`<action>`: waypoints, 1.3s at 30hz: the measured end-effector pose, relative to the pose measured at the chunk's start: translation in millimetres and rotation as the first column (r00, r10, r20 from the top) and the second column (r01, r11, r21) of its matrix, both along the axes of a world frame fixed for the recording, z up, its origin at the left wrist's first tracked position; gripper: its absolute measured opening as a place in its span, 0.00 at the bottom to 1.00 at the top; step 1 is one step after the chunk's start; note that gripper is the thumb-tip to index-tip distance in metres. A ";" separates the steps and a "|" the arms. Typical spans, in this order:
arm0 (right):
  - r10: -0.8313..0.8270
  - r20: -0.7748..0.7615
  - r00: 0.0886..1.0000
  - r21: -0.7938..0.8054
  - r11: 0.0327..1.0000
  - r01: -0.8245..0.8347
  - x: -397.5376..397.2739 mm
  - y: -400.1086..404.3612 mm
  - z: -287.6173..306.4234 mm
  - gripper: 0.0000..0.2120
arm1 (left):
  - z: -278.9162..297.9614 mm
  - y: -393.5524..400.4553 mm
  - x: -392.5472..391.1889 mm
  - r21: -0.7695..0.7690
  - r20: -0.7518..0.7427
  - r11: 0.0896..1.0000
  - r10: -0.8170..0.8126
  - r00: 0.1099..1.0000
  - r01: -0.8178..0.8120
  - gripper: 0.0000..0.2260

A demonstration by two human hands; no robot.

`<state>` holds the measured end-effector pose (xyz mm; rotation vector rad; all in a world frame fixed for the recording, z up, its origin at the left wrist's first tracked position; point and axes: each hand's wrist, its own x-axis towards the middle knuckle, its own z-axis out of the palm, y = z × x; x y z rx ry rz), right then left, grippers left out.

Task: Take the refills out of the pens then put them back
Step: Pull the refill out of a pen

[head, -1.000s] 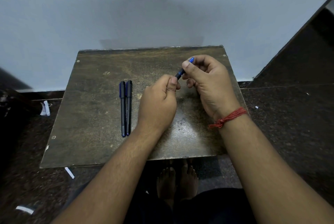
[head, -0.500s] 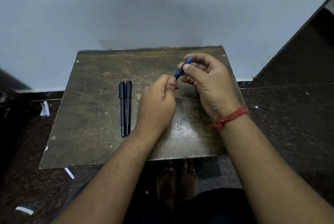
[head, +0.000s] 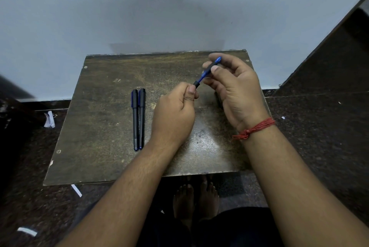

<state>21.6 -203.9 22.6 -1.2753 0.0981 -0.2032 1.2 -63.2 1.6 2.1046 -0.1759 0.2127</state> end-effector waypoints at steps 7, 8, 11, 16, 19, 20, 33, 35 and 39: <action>-0.113 0.065 0.991 0.073 0.991 0.109 0.1 -6.2 6.2 0.09 | 1.3 0.2 -1.1 0.024 0.021 1.000 -0.019 1.000 0.019 0.13; -0.136 0.072 0.988 0.083 0.988 0.130 0.2 -7.0 6.5 0.09 | 0.4 0.4 -0.8 0.023 0.022 1.000 -0.018 1.000 0.018 0.13; -0.224 0.099 0.970 0.176 0.963 0.204 1.4 -12.6 10.0 0.08 | -1.2 0.8 -0.1 0.022 0.031 0.999 -0.024 0.999 0.023 0.13; -0.366 0.081 0.927 0.286 0.899 0.330 3.0 -22.8 11.4 0.06 | -2.2 1.4 0.6 0.018 0.049 1.000 -0.020 0.999 0.019 0.12; -0.403 0.097 0.910 -0.135 0.901 0.413 4.7 -25.2 3.2 0.04 | -3.4 2.2 1.9 -0.007 0.061 1.000 0.026 0.998 -0.026 0.12; -0.368 0.102 0.924 -0.382 0.843 0.378 4.4 -23.8 -1.1 0.04 | -3.8 3.0 2.6 -0.022 0.062 0.999 0.047 0.997 -0.046 0.13; -0.146 -0.016 0.989 -0.998 0.061 -0.007 -10.9 14.2 -8.7 0.08 | -6.4 12.9 12.2 -0.070 0.085 0.978 0.203 0.975 -0.198 0.13; -0.147 0.031 0.989 -0.997 0.061 0.041 -8.0 12.9 -7.5 0.08 | -5.9 12.7 12.0 -0.071 0.078 0.979 0.197 0.977 -0.192 0.13; -0.213 0.115 0.970 -0.825 0.523 0.213 -4.8 7.8 0.3 0.06 | -3.2 9.4 8.5 -0.058 0.081 0.993 0.109 0.991 -0.104 0.10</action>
